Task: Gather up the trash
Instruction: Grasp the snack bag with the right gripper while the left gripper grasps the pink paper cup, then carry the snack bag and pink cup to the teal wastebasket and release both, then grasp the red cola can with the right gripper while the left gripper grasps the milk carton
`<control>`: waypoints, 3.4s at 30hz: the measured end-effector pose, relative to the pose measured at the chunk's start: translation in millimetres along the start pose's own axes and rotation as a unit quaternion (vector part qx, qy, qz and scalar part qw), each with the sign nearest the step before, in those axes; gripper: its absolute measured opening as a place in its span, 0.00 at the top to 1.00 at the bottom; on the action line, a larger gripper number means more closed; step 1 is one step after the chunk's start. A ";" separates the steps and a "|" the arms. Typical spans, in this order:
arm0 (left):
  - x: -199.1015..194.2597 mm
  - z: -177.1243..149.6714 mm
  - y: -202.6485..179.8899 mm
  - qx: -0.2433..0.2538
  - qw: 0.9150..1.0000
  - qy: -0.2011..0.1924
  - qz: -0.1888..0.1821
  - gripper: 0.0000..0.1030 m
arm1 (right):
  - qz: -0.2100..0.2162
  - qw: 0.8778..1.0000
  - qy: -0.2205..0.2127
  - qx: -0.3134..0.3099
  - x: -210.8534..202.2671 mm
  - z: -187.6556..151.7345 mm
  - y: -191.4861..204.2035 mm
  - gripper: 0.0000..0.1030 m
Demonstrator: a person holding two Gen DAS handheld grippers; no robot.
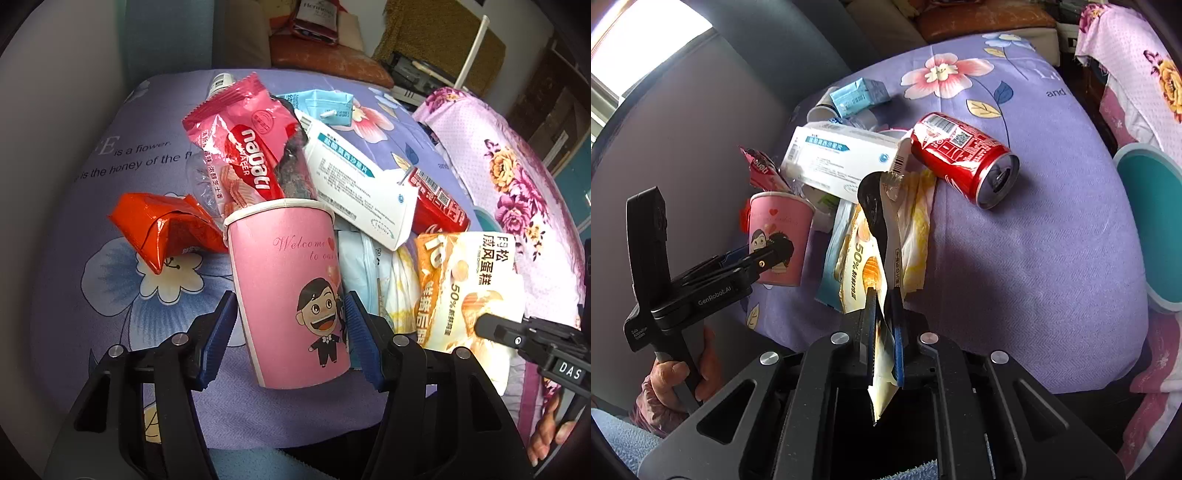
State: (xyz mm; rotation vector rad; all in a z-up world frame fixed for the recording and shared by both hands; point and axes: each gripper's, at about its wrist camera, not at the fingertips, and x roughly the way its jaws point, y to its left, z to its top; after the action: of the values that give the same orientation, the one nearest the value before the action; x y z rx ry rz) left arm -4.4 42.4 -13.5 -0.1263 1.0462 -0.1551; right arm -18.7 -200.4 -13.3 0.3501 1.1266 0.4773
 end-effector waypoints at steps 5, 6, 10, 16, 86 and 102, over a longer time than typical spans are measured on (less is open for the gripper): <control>-16.0 1.1 -4.0 0.013 1.000 -0.005 -0.020 0.41 | 0.004 1.000 -0.026 -0.006 -13.0 11.0 1.7 0.93; -17.3 1.0 -5.8 0.014 1.000 -0.004 -0.028 0.41 | 0.003 1.000 -0.029 -0.005 -13.6 12.7 1.3 0.93; -25.1 3.8 -20.7 0.030 0.998 -0.007 -0.052 0.41 | 0.003 0.999 -0.045 -0.001 -23.7 17.0 -1.8 0.93; -44.3 15.0 -41.4 0.044 0.994 -0.020 -0.096 0.41 | -0.007 0.997 -0.075 0.013 -44.6 24.3 -14.8 0.93; 42.1 79.7 -119.6 0.163 0.984 0.038 -0.067 0.09 | -0.184 0.981 -0.046 0.046 -72.0 58.9 -141.8 0.23; 27.8 96.3 -22.0 0.075 0.995 0.020 -0.057 0.09 | -0.150 0.985 0.062 -0.064 17.9 114.5 -53.9 0.23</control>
State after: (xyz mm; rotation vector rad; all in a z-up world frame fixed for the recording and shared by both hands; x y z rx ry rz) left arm 91.5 18.5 14.4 -0.0457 1.0645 -0.3400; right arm 102.9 -239.9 -8.9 0.0361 1.2392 0.3066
